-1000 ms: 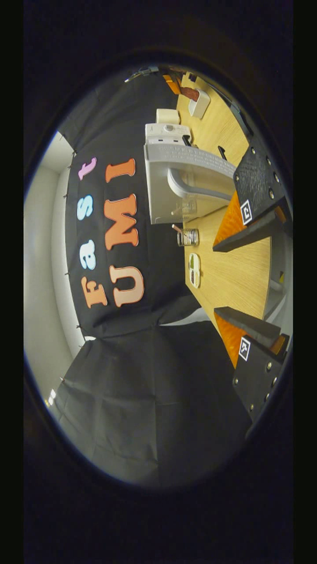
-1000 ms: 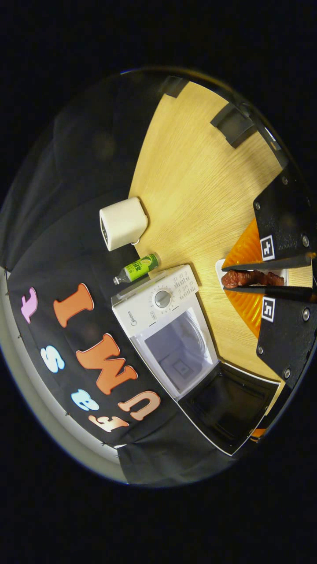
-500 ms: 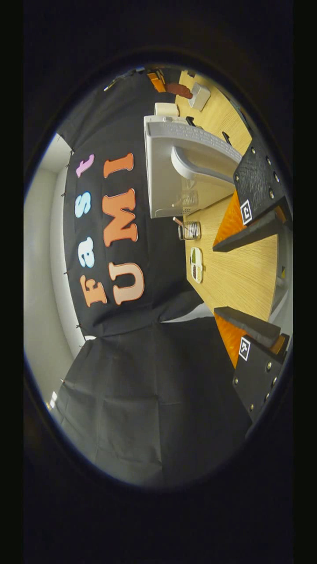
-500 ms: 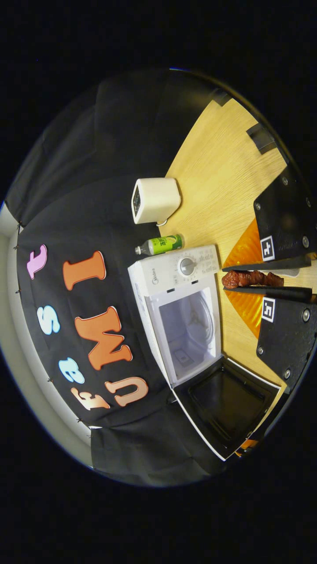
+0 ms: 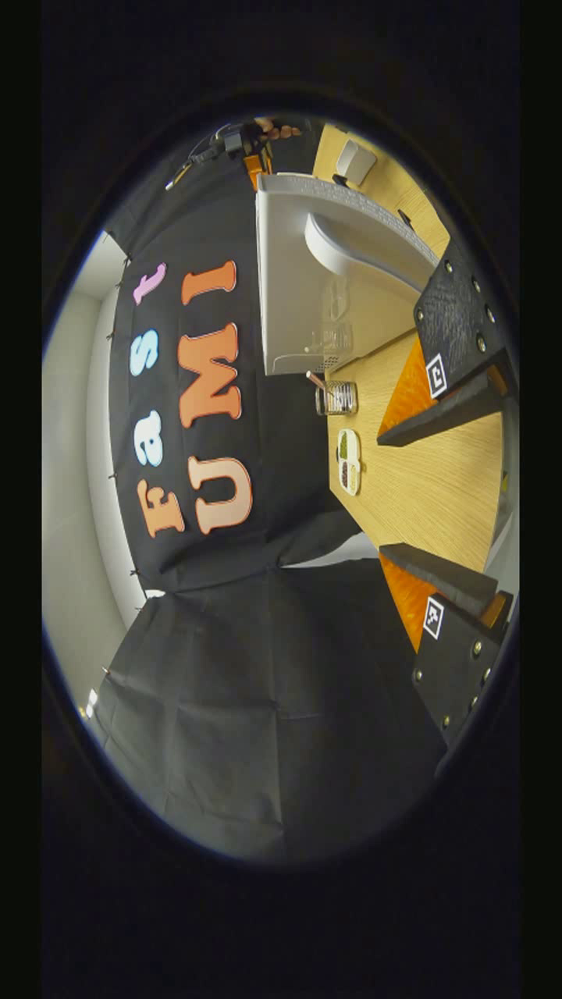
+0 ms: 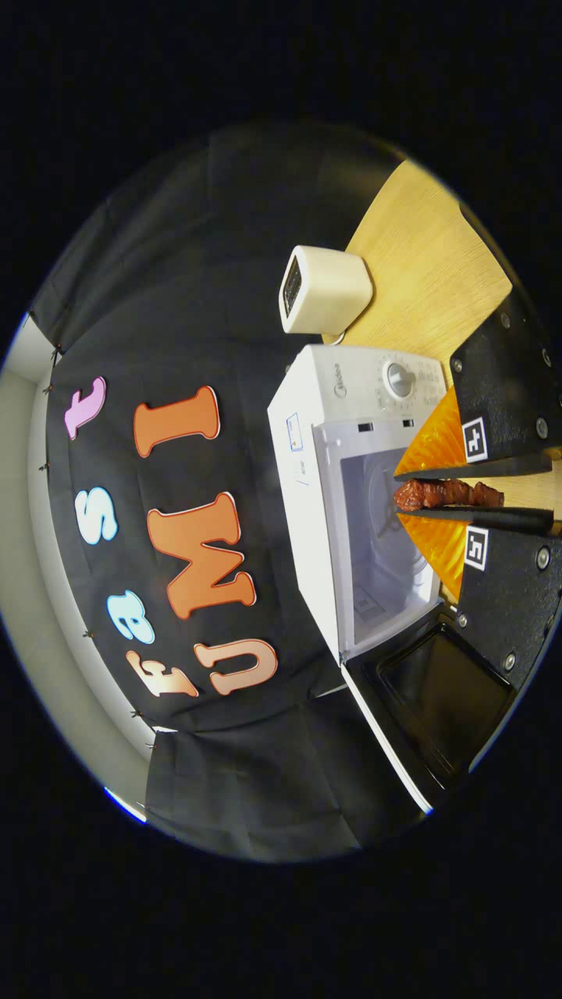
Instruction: Open the microwave oven with the left hand, put the food in, and close the microwave oven.
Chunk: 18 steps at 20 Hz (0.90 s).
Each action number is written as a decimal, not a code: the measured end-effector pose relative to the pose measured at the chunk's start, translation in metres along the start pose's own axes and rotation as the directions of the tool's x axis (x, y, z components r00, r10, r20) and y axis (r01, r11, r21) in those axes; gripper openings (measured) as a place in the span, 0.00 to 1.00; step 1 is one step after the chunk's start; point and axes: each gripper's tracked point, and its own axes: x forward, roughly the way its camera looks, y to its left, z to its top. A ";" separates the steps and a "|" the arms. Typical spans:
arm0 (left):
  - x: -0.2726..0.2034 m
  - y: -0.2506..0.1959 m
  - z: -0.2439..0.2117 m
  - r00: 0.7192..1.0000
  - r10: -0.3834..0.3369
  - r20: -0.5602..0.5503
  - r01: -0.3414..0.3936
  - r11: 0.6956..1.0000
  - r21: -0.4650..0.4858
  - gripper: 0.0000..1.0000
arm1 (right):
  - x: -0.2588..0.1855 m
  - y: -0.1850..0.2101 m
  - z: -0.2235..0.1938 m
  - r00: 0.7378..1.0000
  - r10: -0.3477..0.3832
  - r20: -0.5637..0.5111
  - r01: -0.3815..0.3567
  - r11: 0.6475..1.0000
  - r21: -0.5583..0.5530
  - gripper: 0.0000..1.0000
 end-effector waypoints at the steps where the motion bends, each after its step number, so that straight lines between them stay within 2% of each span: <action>1: 0.002 0.003 0.000 1.000 0.002 0.000 -0.002 1.000 -0.001 0.76 | 0.010 0.009 0.000 1.000 0.004 0.001 -0.004 1.000 -0.002 0.16; 4: 0.011 0.010 0.000 1.000 0.008 0.002 -0.008 1.000 -0.007 0.76 | 0.043 0.030 -0.002 1.000 -0.002 0.022 0.001 1.000 0.022 0.16; 7: 0.017 0.017 -0.002 1.000 0.016 -0.004 -0.016 0.999 -0.029 0.76 | 0.074 0.034 -0.011 0.998 -0.049 0.041 0.047 0.998 0.044 0.16; 10: 0.021 0.025 -0.013 0.999 0.024 -0.021 -0.025 0.998 -0.054 0.76 | 0.100 0.030 -0.025 0.995 -0.096 0.036 0.090 0.987 0.133 0.16; 13: 0.025 0.035 -0.023 0.998 0.049 -0.047 -0.052 0.997 -0.062 0.76 | 0.119 0.027 -0.039 0.991 -0.128 0.026 0.117 0.962 0.247 0.16; 15: 0.027 0.042 -0.027 0.997 0.061 -0.056 -0.064 0.996 -0.062 0.76 | 0.134 0.026 -0.035 0.988 -0.141 0.056 0.115 0.939 0.323 0.16; 18: 0.028 0.047 -0.030 0.995 0.074 -0.060 -0.078 0.995 -0.058 0.76 | 0.150 0.020 -0.043 0.976 -0.198 0.093 0.139 0.888 0.439 0.16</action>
